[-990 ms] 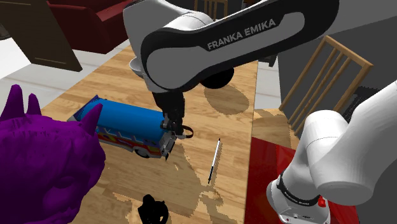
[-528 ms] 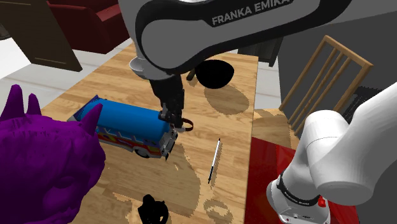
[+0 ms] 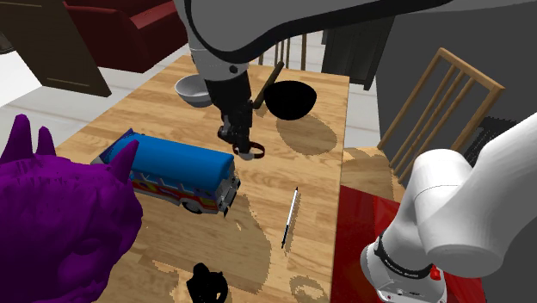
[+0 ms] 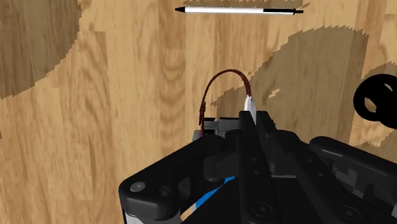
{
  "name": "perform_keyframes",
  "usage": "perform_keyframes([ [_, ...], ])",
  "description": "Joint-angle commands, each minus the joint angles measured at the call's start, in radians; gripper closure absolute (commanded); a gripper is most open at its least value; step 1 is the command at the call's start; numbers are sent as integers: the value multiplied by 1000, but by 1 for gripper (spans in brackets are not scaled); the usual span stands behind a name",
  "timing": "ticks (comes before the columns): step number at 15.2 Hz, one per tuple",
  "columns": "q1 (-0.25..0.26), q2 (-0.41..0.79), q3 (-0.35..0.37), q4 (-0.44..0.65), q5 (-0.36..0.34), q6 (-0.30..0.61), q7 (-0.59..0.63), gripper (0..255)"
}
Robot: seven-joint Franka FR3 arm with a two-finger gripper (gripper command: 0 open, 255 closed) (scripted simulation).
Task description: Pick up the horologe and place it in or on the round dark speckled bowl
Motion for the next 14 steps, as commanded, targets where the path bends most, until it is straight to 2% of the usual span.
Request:
perform_keyframes([
  [1, -19, 0, -29, 7, -17, -8, -44, 255],
  [8, -89, 47, -141, 70, -75, -25, -211, 255],
  [14, -146, 127, -233, 168, -106, -37, -356, 255],
])
